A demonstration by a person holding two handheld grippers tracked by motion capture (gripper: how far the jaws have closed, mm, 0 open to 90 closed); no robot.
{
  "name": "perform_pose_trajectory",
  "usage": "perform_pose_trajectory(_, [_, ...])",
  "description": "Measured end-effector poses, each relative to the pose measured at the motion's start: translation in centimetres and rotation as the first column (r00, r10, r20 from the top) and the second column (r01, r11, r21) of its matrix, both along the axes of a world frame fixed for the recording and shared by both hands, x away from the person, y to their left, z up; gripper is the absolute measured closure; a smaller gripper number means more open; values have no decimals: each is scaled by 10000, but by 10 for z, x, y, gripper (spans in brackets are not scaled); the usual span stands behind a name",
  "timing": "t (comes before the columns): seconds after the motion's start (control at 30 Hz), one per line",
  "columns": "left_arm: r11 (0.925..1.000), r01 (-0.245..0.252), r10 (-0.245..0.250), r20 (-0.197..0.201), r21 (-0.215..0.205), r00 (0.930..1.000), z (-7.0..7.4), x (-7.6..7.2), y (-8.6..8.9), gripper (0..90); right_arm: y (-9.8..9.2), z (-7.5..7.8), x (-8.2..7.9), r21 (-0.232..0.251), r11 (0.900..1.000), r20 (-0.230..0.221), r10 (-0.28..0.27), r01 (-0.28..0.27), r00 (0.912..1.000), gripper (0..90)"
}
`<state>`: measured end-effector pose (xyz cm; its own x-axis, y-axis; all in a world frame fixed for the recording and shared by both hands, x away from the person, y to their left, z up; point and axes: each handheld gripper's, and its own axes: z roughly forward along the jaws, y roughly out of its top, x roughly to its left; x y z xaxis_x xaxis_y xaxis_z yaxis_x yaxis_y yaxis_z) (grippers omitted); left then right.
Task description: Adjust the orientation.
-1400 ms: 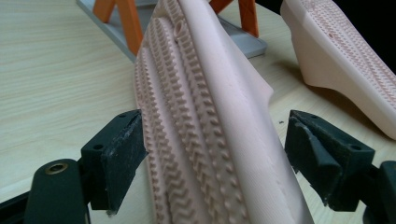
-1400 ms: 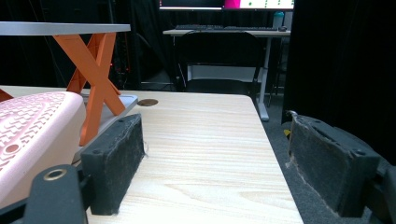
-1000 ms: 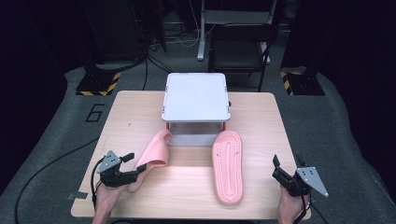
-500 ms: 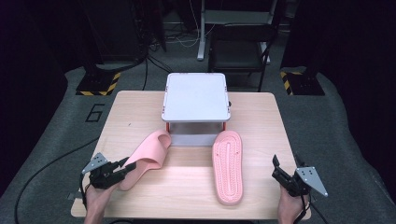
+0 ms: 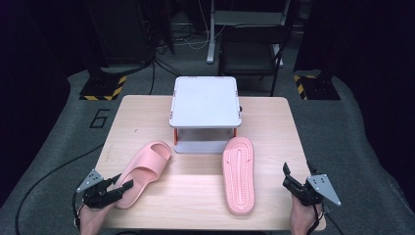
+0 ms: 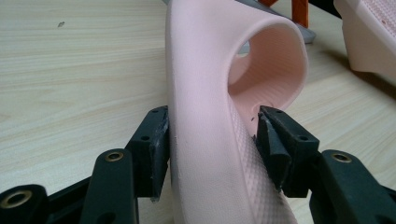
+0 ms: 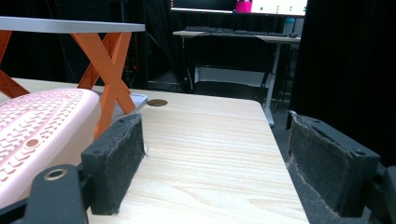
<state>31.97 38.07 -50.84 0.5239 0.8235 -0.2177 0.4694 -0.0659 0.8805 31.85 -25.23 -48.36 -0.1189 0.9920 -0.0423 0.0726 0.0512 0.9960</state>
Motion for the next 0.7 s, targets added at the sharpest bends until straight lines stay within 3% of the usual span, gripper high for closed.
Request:
perform_pose_trajectory(0.07, [9998, -188, 187, 109, 85, 9998, -1, 0, 0, 423, 0, 0, 0, -5, 10000, -15, 27, -27, 10000, 179])
perform_pose_trajectory(0.13, [9959, -516, 490, 367, 745, 9981, 1, -1, 3, 397, 1, 0, 1, 18, 9999, -46, 158, -158, 9999, 178])
perform_pose_trajectory(0.2, [9912, -770, 709, 589, 1075, 9957, 2, -3, 7, 363, 1, 0, 1, -43, 9998, -46, 186, -186, 9998, 177])
perform_pose_trajectory(0.33, [9932, -956, 882, 1082, 659, 9902, 7, -6, 11, 345, 2, 0, 2, 41, 9995, -114, 326, -326, 9994, 173])
perform_pose_trajectory(0.43, [9957, -810, 740, 1418, 445, 9871, 16, -8, 12, 342, 4, 1, 2, 164, 9988, -93, 460, -458, 9989, 169])
perform_pose_trajectory(0.53, [9968, -734, 663, 1908, 303, 9794, 30, -7, 15, 340, 3, 2, 3, 266, 9979, -141, 596, -592, 9981, 165])
perform_pose_trajectory(0.7, [9952, -946, 973, 2136, -231, 9721, 39, -6, 17, 342, 4, 4, 4, 620, 9950, -305, 808, -788, 9963, 154])
